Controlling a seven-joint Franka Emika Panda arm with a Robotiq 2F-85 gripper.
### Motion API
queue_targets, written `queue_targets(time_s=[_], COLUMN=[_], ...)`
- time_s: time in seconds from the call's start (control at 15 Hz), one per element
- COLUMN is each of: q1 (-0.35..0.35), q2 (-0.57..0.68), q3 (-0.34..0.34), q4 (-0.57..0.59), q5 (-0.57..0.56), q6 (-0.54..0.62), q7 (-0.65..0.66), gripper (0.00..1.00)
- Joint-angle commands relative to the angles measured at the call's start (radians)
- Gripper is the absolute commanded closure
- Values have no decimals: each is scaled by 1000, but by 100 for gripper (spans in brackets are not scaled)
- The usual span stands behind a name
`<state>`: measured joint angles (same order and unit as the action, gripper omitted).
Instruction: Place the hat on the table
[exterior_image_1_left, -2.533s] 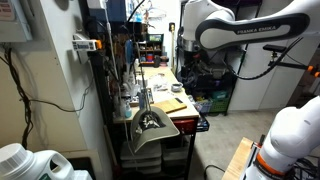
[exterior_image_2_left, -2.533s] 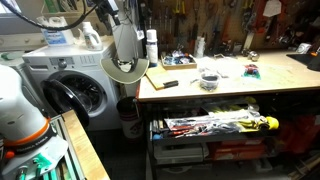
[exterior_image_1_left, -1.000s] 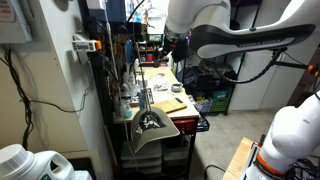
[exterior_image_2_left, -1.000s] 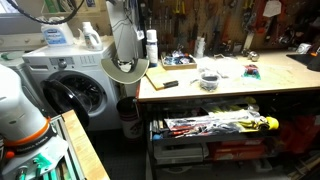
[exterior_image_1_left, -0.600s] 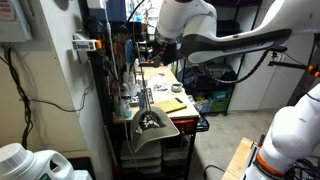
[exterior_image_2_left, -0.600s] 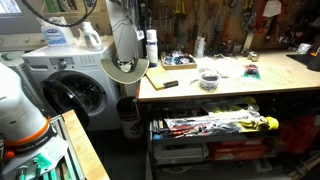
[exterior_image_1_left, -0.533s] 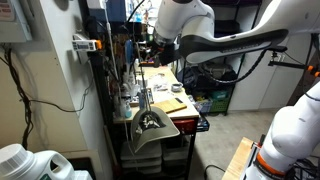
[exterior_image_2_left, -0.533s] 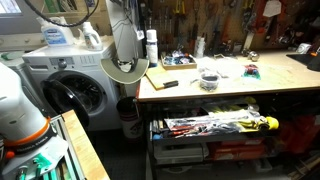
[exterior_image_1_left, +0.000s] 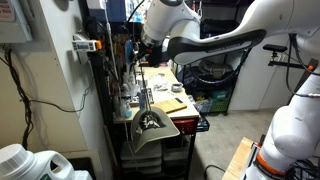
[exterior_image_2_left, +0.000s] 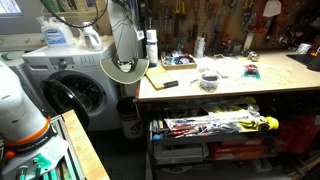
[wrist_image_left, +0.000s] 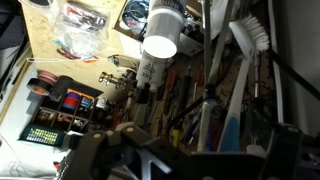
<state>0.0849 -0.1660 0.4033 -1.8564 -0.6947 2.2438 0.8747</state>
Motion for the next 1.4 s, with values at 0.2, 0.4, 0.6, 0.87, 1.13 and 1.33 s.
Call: queue_targets(time_s=[0.2,0.4,0.6,0.87,1.13,1.33], q1=[58,70,80,83,83,82], q2=[58,66,68,65,50,32], q3=[-50,-61,-70,-78,-82,-82], q4=[48,60,62,60,55,52], q5=[2,2,3,5,-3,-19], q6=[23,22,24,24,22,25], q7=[-16,-18,-18,-16,-7,5], gripper=[37,64,86,100,100,99])
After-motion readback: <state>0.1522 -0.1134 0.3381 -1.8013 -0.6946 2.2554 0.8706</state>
